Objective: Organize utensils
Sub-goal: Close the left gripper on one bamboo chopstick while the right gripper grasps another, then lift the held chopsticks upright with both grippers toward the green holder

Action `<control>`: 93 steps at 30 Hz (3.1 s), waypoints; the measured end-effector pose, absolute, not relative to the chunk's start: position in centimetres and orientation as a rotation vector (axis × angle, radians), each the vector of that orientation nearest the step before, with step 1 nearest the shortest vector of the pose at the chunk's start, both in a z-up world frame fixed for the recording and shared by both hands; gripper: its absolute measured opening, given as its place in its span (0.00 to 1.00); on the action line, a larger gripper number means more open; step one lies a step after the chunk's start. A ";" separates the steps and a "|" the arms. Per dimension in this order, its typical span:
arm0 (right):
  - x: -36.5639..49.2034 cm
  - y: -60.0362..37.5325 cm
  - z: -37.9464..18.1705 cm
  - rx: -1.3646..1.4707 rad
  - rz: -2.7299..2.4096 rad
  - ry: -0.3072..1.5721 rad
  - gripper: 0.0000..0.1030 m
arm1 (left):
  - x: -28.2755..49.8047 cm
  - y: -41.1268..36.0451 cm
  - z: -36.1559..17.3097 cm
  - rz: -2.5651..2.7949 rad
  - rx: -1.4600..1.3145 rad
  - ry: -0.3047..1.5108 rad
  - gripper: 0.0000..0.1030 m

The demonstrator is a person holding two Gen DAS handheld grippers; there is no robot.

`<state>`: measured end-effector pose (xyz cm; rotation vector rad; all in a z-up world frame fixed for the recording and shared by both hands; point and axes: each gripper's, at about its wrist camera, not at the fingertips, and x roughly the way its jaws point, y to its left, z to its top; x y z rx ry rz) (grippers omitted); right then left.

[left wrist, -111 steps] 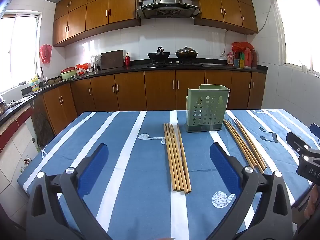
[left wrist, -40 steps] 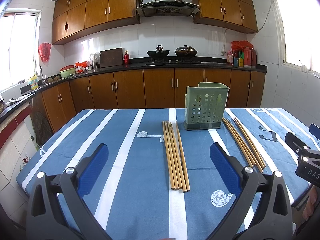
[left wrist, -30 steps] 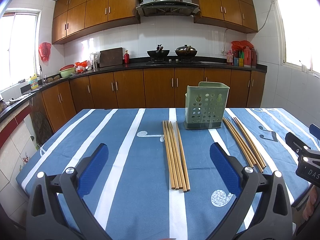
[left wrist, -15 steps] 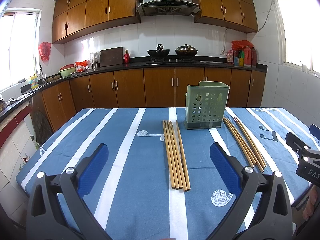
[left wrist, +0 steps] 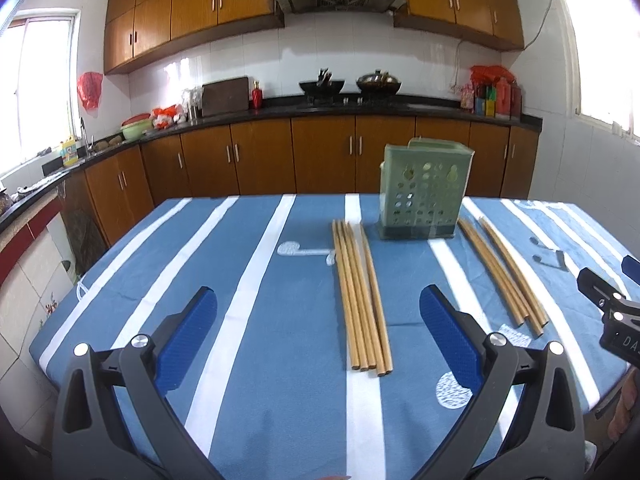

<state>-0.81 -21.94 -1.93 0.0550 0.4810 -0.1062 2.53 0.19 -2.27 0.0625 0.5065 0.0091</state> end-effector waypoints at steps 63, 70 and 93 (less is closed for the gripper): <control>12.8 -28.7 -8.3 0.162 -0.119 0.859 0.07 | 18.8 3.0 -9.0 -0.090 0.032 0.914 0.08; 14.6 -31.0 -8.5 0.189 -0.163 0.839 0.08 | 20.4 6.5 -8.9 -0.073 -0.020 0.899 0.08; 11.2 -30.7 -7.5 0.191 -0.132 0.804 0.07 | 16.5 7.1 -8.5 -0.104 -0.007 0.890 0.08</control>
